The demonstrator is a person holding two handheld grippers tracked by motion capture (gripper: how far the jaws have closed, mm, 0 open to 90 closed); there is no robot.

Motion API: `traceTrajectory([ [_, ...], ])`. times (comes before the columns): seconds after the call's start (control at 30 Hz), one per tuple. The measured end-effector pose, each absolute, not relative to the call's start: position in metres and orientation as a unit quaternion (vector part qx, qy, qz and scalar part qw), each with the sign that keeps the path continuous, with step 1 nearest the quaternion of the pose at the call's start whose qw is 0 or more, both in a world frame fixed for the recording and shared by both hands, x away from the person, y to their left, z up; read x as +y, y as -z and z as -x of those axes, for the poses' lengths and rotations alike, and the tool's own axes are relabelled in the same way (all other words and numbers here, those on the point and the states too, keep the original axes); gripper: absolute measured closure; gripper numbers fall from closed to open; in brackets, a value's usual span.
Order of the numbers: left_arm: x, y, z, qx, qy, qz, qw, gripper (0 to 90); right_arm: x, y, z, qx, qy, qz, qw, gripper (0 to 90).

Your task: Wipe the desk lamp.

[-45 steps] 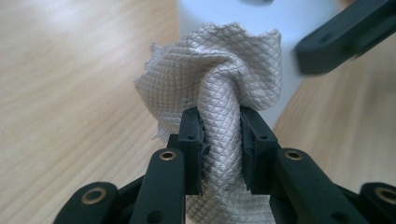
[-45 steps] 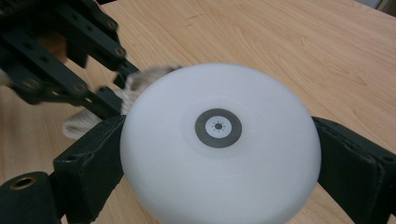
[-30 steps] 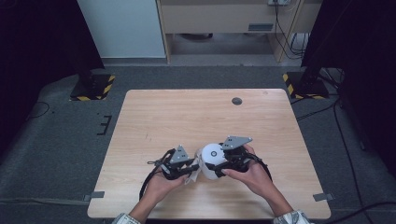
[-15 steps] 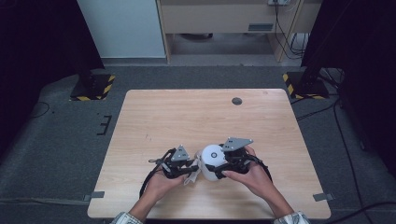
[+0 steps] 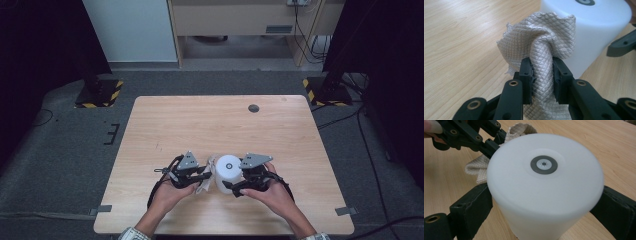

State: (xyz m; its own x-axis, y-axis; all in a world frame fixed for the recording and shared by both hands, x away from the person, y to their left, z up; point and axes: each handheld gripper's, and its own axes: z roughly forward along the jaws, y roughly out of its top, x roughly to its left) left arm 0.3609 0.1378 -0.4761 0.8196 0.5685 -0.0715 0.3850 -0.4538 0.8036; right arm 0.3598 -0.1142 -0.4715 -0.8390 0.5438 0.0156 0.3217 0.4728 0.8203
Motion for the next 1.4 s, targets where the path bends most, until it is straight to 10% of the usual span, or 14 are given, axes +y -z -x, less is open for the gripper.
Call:
traceTrajectory([
  [1.4, 0.113, 0.491, -0.372, 0.257, -0.079, -0.879, 0.393, 71.8, -0.129, 0.478, -0.358, 0.837, -0.453, -0.279, 0.128, 9.0],
])
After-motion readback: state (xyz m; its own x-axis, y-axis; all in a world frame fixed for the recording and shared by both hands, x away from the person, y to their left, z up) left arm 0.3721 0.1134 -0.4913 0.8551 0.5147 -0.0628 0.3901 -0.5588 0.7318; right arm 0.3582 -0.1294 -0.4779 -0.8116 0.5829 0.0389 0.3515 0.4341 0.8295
